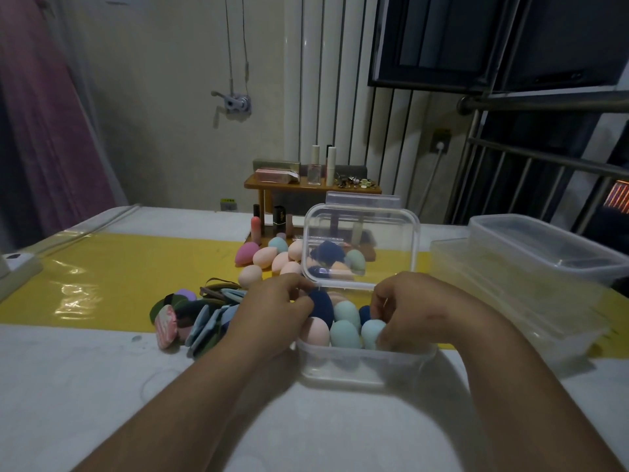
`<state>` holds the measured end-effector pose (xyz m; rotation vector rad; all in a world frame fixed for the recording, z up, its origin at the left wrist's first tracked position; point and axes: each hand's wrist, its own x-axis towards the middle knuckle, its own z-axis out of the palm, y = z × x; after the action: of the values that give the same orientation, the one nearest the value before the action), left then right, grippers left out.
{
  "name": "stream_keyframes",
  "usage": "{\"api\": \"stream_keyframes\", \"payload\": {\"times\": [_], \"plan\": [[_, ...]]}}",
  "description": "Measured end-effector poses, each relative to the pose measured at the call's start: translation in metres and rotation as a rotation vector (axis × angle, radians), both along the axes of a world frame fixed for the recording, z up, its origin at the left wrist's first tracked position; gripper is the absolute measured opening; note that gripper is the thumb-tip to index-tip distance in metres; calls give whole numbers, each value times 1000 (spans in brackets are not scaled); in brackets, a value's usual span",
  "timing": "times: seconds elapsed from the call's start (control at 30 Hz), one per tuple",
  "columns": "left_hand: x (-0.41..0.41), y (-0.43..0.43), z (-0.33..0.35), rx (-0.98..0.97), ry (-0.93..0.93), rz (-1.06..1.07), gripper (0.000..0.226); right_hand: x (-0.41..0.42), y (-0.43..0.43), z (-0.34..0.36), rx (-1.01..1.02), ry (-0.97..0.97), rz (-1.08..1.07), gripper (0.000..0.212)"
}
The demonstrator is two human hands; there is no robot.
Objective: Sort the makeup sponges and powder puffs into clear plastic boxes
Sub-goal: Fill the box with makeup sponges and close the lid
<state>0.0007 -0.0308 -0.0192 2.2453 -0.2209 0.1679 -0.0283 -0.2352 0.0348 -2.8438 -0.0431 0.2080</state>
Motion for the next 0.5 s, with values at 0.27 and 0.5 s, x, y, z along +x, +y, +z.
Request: {"api": "stream_keyframes", "payload": {"times": [0.27, 0.5], "plan": [[-1, -2, 0, -1, 1, 6, 33, 0, 7, -2, -121, -17, -16, 30], [-1, -1, 0, 14, -5, -5, 33, -1, 10, -1, -119, -55, -47, 35]]}}
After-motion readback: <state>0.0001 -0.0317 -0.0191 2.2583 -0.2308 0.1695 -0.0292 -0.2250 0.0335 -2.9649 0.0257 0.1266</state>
